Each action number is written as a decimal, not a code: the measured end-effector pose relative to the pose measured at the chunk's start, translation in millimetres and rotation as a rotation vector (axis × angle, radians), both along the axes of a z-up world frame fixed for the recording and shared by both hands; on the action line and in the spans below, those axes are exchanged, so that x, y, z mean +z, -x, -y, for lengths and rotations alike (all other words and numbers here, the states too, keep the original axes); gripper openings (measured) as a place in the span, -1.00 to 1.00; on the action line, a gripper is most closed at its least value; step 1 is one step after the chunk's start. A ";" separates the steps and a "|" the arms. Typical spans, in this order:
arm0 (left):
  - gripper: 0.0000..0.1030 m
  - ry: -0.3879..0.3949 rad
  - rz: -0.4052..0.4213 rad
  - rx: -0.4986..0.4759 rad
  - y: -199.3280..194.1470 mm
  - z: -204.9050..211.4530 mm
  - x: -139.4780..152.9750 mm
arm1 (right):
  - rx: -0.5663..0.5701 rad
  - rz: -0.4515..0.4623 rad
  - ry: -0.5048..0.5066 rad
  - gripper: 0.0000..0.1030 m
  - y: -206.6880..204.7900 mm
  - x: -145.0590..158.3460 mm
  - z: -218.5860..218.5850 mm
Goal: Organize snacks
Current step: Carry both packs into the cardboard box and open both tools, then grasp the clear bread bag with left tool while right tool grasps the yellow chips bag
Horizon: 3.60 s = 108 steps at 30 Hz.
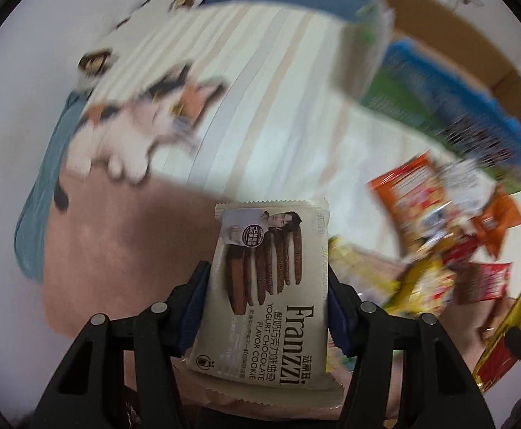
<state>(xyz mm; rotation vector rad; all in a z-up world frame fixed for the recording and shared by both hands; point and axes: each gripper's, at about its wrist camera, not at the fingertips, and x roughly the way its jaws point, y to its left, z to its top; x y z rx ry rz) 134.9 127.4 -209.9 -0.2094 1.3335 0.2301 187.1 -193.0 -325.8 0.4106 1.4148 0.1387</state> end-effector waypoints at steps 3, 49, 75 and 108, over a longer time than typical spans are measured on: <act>0.08 0.050 0.068 -0.055 -27.8 32.0 34.0 | 0.015 0.057 -0.028 0.67 -23.0 37.4 -1.8; 0.84 0.127 0.053 -0.293 -386.5 152.3 12.4 | 0.149 -0.007 0.153 0.93 -307.7 25.2 -0.1; 0.84 0.016 0.322 -0.310 -208.8 144.6 120.2 | 0.087 0.291 0.159 0.93 -141.1 138.8 15.3; 0.83 0.122 -0.225 -0.048 -27.8 34.5 -130.3 | 0.833 -0.026 0.392 0.51 -6.3 -63.9 -132.1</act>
